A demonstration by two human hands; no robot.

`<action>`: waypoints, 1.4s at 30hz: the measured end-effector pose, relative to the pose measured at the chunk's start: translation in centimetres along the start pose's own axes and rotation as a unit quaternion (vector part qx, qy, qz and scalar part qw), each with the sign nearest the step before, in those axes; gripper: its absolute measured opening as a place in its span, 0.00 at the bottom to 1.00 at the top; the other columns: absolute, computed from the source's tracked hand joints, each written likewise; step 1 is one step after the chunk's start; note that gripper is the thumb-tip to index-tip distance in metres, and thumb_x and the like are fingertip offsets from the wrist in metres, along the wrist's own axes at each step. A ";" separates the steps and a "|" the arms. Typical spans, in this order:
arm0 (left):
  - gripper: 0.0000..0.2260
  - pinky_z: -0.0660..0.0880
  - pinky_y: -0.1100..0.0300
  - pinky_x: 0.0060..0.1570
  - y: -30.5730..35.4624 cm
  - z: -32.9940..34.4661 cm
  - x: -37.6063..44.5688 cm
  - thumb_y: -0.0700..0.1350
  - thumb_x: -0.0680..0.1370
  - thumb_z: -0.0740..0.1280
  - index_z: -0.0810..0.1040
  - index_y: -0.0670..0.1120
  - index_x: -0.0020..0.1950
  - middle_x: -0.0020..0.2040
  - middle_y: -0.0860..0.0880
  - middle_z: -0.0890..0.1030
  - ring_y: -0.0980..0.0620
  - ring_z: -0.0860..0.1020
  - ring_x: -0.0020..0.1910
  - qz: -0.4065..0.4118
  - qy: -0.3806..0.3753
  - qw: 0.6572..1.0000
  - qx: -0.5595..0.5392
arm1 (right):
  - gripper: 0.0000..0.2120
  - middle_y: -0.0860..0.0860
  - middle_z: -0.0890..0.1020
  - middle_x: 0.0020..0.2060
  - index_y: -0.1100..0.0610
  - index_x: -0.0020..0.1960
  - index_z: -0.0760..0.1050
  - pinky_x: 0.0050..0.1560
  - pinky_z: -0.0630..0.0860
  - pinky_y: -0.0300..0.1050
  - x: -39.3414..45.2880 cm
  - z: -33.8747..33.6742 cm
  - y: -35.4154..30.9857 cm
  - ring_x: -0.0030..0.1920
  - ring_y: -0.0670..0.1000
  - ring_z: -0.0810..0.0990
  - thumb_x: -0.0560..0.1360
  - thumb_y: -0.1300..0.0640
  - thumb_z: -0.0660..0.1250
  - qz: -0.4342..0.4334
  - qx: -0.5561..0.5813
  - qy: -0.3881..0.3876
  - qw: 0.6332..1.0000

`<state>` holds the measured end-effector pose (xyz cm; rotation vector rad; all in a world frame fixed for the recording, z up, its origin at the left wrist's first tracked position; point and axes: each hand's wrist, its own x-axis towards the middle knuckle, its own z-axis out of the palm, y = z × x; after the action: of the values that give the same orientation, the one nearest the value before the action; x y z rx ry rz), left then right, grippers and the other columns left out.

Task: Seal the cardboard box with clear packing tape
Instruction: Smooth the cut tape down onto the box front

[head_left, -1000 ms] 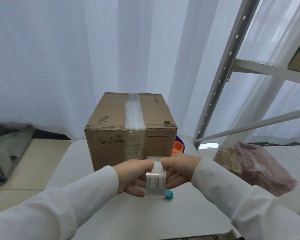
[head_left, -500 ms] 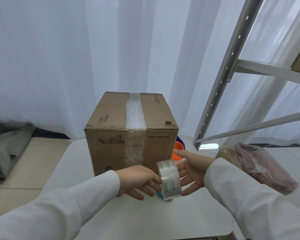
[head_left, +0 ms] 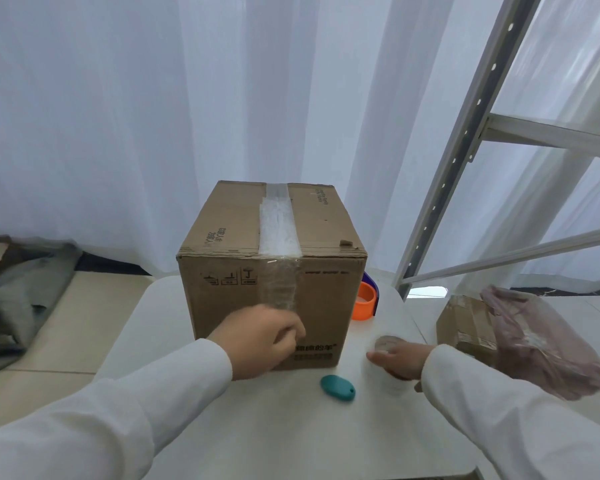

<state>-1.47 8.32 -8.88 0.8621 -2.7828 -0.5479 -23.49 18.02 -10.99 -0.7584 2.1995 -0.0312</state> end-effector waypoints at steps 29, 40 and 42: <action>0.15 0.62 0.59 0.51 -4.9 -3.4 1.2 0.48 0.72 0.57 0.81 0.46 0.49 0.48 0.51 0.84 0.48 0.79 0.47 -0.006 0.352 0.922 0.163 | 0.38 0.57 0.60 0.69 0.62 0.72 0.55 0.72 0.40 0.50 4.9 7.4 -5.8 0.70 0.56 0.59 0.72 0.37 0.50 -0.485 -0.390 0.449 0.642; 0.15 0.63 0.58 0.50 -4.7 -3.7 1.0 0.48 0.71 0.57 0.80 0.46 0.49 0.48 0.51 0.84 0.47 0.80 0.47 -0.008 0.352 0.923 0.157 | 0.27 0.53 0.69 0.70 0.56 0.70 0.63 0.72 0.56 0.51 1.2 7.8 -6.3 0.70 0.51 0.66 0.72 0.52 0.58 -0.612 -0.361 0.400 0.578; 0.14 0.63 0.58 0.50 -4.8 -3.6 1.1 0.47 0.71 0.57 0.80 0.46 0.48 0.48 0.51 0.84 0.46 0.80 0.47 -0.008 0.350 0.923 0.157 | 0.29 0.54 0.62 0.72 0.57 0.72 0.59 0.73 0.54 0.53 -0.1 6.6 -8.0 0.72 0.53 0.60 0.72 0.54 0.58 -0.610 -0.307 0.455 0.571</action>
<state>1.05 2.99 -7.39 0.9087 -2.2121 0.2000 -14.79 12.92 -13.42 -3.1241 1.9012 -0.4532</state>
